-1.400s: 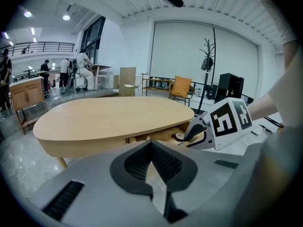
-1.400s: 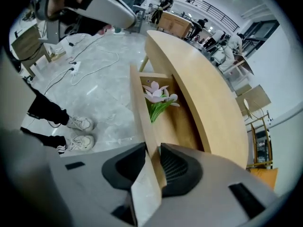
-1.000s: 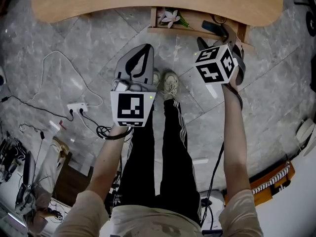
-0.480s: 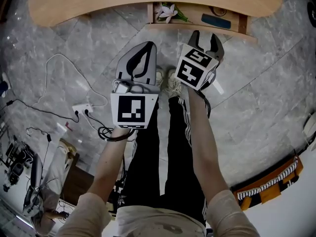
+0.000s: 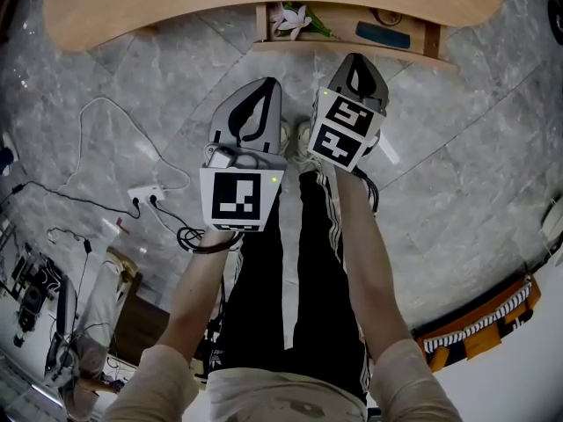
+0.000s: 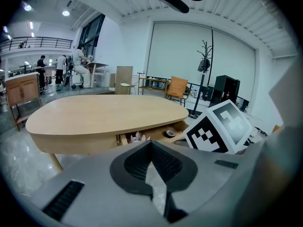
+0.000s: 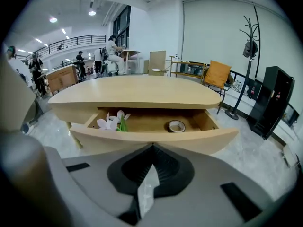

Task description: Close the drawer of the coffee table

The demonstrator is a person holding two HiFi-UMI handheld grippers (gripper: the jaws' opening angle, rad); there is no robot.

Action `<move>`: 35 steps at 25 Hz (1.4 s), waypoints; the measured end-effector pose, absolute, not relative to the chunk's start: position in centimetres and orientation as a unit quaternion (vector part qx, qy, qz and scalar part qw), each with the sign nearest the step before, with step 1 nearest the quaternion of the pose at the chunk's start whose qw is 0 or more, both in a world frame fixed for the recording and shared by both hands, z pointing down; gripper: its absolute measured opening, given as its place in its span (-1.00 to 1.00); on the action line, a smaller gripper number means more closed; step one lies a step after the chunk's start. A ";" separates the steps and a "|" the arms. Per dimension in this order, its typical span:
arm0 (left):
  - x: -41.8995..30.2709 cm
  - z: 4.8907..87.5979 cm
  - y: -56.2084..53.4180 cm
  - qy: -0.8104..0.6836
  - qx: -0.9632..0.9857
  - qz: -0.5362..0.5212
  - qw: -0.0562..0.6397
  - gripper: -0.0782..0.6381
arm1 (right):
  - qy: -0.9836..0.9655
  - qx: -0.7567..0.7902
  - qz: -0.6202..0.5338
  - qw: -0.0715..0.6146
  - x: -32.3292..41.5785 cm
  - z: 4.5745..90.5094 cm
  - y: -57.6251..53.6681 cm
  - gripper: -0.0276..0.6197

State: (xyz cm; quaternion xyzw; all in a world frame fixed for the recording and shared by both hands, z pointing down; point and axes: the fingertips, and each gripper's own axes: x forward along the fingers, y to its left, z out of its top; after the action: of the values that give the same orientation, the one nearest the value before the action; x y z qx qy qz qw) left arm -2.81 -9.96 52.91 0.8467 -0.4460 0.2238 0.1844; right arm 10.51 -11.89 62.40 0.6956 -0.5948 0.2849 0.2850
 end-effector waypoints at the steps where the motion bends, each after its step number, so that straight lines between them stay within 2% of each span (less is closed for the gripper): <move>1: -2.7 52.9 -10.2 -0.448 0.847 0.219 0.184 -0.76 | -0.598 0.693 0.283 0.285 10.5 62.4 -11.9 -0.89; 10: -2.4 53.4 -11.8 -0.449 0.846 0.218 0.190 -0.76 | -0.625 0.676 0.281 0.271 10.4 62.4 -12.4 -0.89; 19: -1.5 54.8 -13.8 -0.450 0.844 0.213 0.198 -0.76 | -0.659 0.661 0.315 0.172 10.9 62.3 -17.2 -0.89; 24: -2.1 55.7 -14.8 -0.457 0.840 0.210 0.203 -0.76 | -0.671 0.662 0.302 0.146 10.8 62.3 -19.4 -0.89; 35: -2.6 56.9 -15.2 -0.455 0.837 0.221 0.212 -0.76 | -0.715 0.646 0.227 0.142 11.0 62.5 -22.0 -0.89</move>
State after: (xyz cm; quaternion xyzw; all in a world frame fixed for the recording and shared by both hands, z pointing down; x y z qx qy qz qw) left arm -2.62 -15.15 56.92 0.8366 -0.4546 0.2205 0.2117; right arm 11.03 -21.99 62.50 0.6458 -0.7151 0.2271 0.1415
